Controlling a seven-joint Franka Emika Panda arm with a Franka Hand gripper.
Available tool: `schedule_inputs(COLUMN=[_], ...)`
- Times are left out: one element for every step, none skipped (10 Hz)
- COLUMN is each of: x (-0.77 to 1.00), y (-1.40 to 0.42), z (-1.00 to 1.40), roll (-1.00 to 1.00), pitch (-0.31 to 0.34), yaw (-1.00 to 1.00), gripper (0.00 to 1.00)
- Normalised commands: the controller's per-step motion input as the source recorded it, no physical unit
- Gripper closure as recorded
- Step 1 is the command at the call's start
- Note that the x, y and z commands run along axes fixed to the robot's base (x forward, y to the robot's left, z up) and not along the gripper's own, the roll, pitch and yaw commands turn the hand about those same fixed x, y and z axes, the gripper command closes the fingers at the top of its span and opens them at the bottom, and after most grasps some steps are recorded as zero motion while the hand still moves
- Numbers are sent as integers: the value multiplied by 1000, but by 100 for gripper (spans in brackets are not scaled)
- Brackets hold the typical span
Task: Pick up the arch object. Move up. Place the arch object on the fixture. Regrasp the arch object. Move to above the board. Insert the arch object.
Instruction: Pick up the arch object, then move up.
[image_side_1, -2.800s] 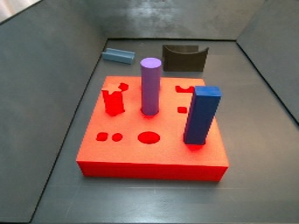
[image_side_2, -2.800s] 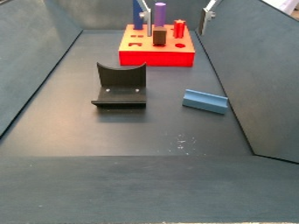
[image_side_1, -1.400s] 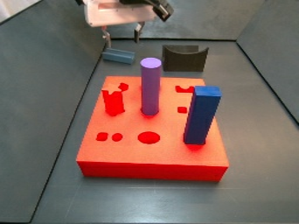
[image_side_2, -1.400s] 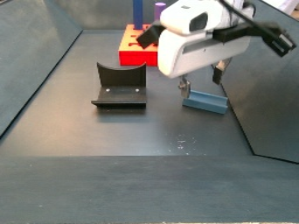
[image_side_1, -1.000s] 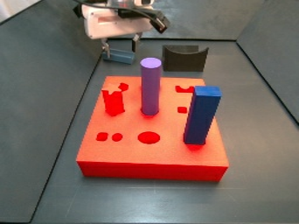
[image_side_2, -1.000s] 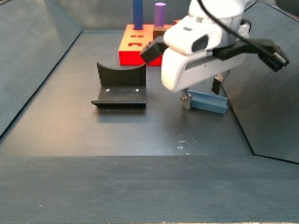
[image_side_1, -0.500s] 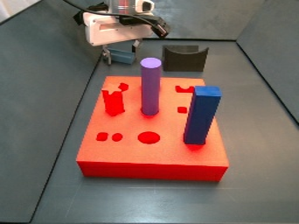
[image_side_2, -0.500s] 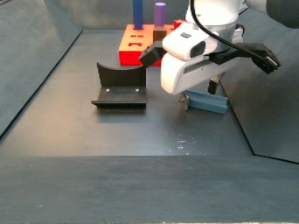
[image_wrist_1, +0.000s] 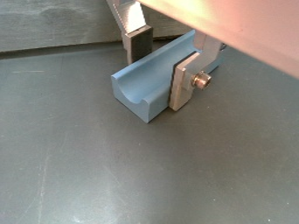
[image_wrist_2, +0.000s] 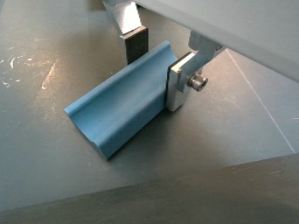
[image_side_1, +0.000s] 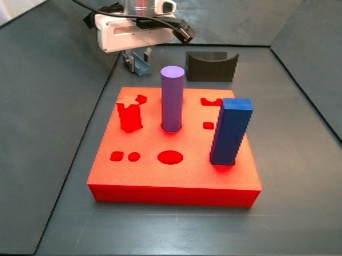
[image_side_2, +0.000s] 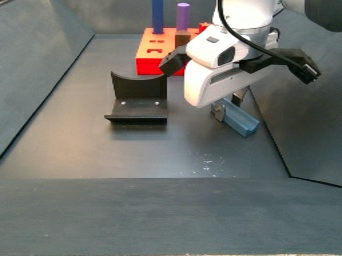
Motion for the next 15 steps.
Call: schedule_inputs(x=[0, 0, 0, 0, 0, 0, 0, 0, 0, 0, 33, 16, 4, -3, -11], y=[0, 0, 0, 0, 0, 0, 0, 0, 0, 0, -45, -37, -11, -3, 7], z=[0, 0, 0, 0, 0, 0, 0, 0, 0, 833, 835, 775, 571, 478, 285], roll=[0, 0, 0, 0, 0, 0, 0, 0, 0, 0, -3, 0, 17, 26, 44], pitch=[0, 0, 0, 0, 0, 0, 0, 0, 0, 0, -8, 6, 35, 44, 50], yaw=[0, 0, 0, 0, 0, 0, 0, 0, 0, 0, -21, -19, -17, -17, -17], gripper=[100, 100, 100, 100, 100, 100, 100, 100, 100, 100, 100, 100, 100, 100, 100])
